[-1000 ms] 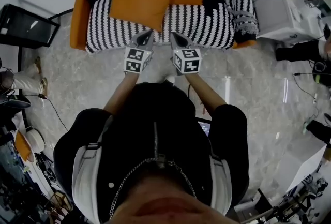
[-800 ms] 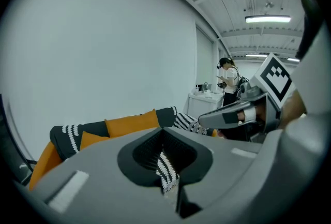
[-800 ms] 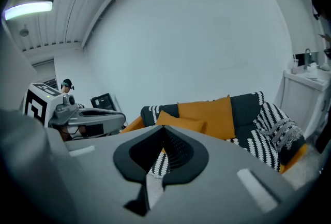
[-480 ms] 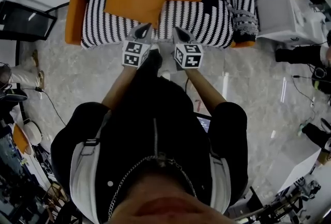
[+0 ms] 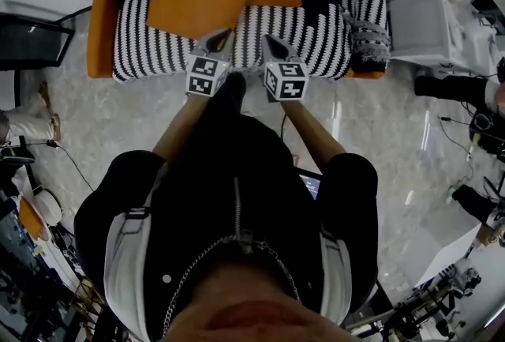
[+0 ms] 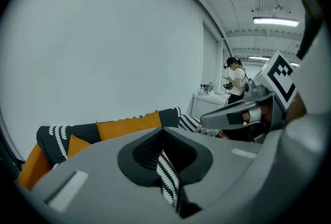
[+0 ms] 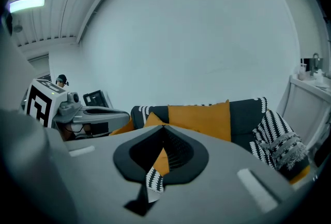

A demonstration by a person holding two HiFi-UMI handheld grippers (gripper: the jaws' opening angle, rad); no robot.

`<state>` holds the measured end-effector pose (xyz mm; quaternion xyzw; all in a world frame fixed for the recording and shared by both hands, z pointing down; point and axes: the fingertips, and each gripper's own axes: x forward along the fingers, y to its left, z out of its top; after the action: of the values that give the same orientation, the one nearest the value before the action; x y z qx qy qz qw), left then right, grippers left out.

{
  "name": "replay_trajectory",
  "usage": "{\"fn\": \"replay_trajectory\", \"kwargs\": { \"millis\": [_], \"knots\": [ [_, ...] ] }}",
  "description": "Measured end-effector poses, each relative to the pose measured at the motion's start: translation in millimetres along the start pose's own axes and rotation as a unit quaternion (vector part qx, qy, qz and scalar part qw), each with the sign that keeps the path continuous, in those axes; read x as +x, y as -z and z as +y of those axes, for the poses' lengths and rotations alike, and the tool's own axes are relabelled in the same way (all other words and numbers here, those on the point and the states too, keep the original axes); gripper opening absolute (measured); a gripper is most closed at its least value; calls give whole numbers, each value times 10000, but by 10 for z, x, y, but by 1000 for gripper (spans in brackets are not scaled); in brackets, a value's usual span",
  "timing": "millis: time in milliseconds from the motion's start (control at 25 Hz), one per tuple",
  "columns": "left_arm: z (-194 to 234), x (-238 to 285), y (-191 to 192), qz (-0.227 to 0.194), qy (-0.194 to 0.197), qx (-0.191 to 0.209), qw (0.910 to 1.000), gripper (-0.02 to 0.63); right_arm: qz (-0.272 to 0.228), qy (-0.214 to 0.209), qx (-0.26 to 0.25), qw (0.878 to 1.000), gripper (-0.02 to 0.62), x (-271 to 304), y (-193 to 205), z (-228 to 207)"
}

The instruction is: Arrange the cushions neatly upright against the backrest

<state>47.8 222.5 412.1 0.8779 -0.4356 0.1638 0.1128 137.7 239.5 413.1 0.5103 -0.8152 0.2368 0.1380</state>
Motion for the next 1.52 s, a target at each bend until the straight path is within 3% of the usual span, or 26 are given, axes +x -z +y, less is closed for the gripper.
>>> {"fn": "replay_trajectory", "kwargs": {
  "millis": [360,760,1120,1520],
  "knots": [
    [651,801,-226,198,249,-29,9995,11,280,304,177,9990,3,833,-452,-542],
    [1613,1402,-341,367,212,-173,9990,11,370,721,338,9961,3,1627,-897,-1018],
    [2207,1765,-379,386,-171,-348,9985,11,398,873,384,9946,3,2016,-1207,-1453],
    [2672,2299,-267,678,-562,-392,9953,11,425,966,820,9910,3,2589,-1275,-2075]
  ]
}}
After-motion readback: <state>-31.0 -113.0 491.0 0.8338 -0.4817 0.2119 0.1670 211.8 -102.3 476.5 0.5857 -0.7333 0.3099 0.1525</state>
